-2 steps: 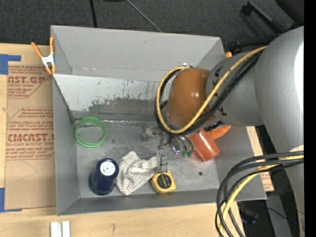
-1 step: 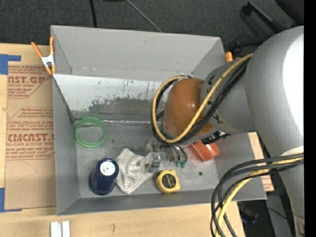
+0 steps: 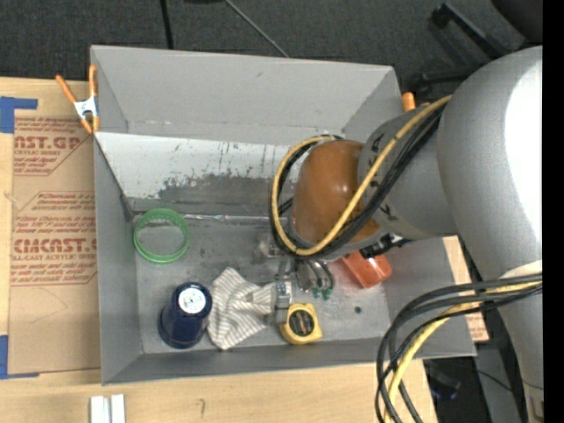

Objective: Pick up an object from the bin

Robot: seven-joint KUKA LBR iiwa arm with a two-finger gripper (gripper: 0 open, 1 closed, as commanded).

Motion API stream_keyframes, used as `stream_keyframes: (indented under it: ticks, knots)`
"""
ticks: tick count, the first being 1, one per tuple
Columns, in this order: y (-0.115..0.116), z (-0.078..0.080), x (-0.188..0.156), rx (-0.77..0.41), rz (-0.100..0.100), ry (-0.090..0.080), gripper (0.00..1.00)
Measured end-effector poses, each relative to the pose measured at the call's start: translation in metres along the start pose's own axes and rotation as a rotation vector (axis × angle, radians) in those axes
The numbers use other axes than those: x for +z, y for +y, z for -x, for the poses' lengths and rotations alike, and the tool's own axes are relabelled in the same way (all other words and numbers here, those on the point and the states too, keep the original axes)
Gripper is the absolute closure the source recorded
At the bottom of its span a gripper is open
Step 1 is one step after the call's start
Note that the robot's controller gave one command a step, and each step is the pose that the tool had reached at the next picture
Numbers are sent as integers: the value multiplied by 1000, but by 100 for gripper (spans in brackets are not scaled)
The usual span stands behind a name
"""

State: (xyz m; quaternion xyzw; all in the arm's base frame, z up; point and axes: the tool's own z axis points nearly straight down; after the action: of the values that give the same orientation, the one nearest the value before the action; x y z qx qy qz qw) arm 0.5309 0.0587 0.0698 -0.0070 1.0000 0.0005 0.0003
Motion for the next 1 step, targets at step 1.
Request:
stream_keyframes:
  ticks: [1]
  knots:
    - [0,1,-1,0,0,-2,100]
